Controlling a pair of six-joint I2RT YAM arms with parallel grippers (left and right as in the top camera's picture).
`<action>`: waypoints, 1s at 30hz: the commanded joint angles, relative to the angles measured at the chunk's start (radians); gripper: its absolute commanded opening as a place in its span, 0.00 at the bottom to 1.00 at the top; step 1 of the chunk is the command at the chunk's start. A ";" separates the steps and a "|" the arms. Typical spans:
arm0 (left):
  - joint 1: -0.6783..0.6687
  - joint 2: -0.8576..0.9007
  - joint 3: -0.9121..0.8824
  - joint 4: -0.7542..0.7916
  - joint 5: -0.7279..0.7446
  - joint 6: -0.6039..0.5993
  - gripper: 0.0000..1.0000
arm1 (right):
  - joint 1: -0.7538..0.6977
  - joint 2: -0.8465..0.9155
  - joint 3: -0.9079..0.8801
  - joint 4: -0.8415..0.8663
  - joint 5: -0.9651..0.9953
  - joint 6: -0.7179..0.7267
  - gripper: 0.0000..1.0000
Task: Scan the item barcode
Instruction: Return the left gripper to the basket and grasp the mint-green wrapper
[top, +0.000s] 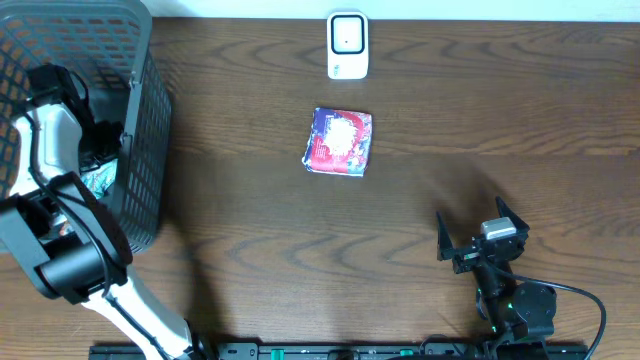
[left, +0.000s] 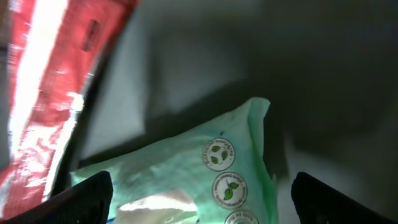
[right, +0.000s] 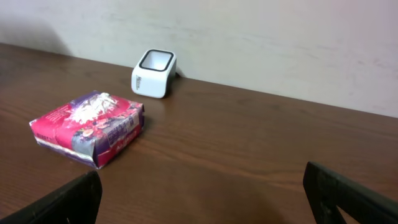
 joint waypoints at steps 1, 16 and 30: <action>-0.010 0.013 -0.032 0.008 -0.016 0.015 0.92 | 0.003 0.001 -0.003 -0.002 0.004 0.007 0.99; -0.009 0.060 -0.046 -0.001 -0.043 -0.010 0.41 | 0.003 0.001 -0.003 -0.002 0.004 0.007 0.99; -0.010 -0.204 0.016 0.032 0.173 -0.182 0.07 | 0.003 0.001 -0.003 -0.002 0.004 0.007 0.99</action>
